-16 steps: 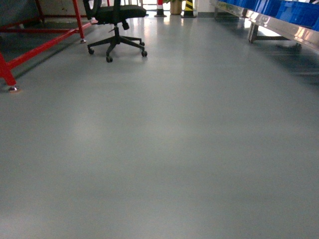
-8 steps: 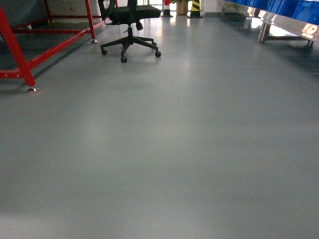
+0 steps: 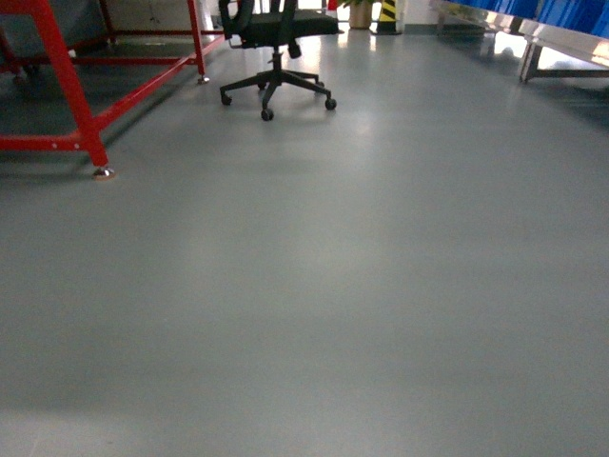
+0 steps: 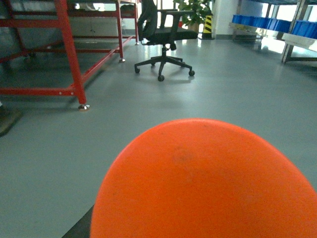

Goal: Pick capacitor and pack into box

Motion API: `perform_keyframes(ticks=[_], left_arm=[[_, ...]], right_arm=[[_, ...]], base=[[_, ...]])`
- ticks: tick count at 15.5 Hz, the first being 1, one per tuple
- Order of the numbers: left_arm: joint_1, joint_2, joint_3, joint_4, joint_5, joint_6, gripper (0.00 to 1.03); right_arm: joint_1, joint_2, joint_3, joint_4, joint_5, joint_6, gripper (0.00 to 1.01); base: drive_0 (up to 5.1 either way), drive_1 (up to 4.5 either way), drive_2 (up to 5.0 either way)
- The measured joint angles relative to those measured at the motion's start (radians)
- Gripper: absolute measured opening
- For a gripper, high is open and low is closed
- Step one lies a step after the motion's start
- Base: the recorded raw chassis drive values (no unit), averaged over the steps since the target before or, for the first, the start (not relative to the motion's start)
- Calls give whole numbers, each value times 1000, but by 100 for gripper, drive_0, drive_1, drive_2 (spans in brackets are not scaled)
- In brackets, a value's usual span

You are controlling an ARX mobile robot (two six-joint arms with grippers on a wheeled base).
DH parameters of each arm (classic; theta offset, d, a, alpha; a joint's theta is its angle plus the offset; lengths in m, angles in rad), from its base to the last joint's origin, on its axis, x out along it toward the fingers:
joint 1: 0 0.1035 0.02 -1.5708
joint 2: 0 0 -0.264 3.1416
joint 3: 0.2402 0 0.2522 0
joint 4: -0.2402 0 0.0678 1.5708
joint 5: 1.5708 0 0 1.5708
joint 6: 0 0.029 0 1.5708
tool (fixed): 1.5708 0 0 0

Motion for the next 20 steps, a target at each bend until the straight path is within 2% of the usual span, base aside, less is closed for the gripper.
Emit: perform_keyframes(ticks=[20], left_arm=[[0,0,0,0,0,0,43]], right_arm=[[0,0,0,-1,0,0,98]], base=[[-507,239,239]])
